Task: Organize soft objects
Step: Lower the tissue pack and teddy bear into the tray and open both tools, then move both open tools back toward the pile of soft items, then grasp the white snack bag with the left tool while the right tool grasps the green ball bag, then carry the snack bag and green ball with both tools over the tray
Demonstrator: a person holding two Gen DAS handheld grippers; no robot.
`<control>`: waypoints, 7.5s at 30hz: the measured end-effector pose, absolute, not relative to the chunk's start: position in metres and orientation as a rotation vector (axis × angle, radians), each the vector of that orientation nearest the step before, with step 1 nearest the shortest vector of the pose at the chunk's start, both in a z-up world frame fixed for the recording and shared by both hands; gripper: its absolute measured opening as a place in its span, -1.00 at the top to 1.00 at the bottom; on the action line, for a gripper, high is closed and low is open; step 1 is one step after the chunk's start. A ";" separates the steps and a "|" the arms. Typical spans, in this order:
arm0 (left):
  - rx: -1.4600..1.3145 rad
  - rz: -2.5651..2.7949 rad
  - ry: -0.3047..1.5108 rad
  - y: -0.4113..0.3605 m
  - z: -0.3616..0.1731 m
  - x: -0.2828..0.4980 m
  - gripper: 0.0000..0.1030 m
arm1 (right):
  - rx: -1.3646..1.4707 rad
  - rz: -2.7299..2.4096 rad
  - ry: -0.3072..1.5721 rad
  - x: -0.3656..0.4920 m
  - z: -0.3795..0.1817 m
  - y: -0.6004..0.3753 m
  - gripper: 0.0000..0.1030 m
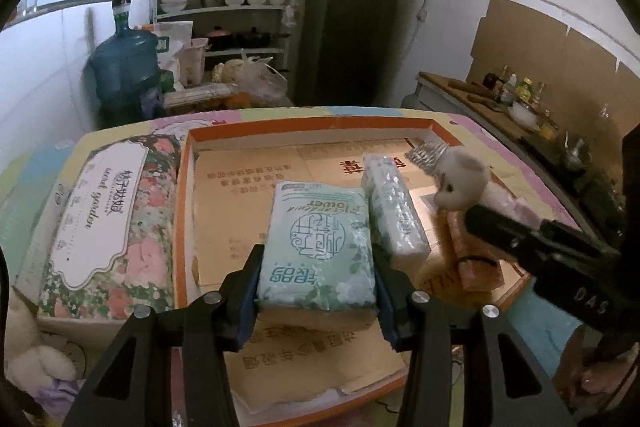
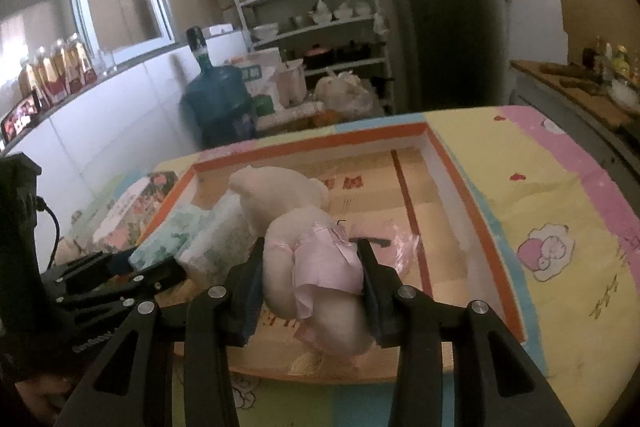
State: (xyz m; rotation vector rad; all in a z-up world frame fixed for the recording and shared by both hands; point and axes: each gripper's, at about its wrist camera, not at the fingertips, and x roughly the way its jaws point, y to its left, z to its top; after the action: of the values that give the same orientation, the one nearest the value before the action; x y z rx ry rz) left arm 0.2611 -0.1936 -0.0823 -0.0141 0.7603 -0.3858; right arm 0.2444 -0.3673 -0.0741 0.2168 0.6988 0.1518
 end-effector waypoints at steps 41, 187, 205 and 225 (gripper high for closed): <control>0.004 -0.351 0.575 -0.164 -0.037 0.214 -0.47 | 0.272 0.208 0.636 0.222 -0.060 -0.364 -0.35; -0.168 -0.311 0.613 0.071 -0.086 0.113 0.02 | 0.125 0.367 0.816 0.185 -0.101 -0.136 -0.06; -0.053 -0.338 0.766 0.045 -0.109 0.137 -0.13 | 0.150 0.410 0.774 0.163 -0.087 -0.140 -0.05; -0.082 -0.270 0.668 0.048 -0.087 0.110 0.20 | 0.175 0.434 0.697 0.144 -0.066 -0.155 -0.05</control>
State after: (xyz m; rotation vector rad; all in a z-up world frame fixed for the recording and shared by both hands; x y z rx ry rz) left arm 0.1103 0.0483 -0.0867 -0.0820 0.6683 -0.2701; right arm 0.1438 -0.1547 -0.0663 0.1747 0.6973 0.4337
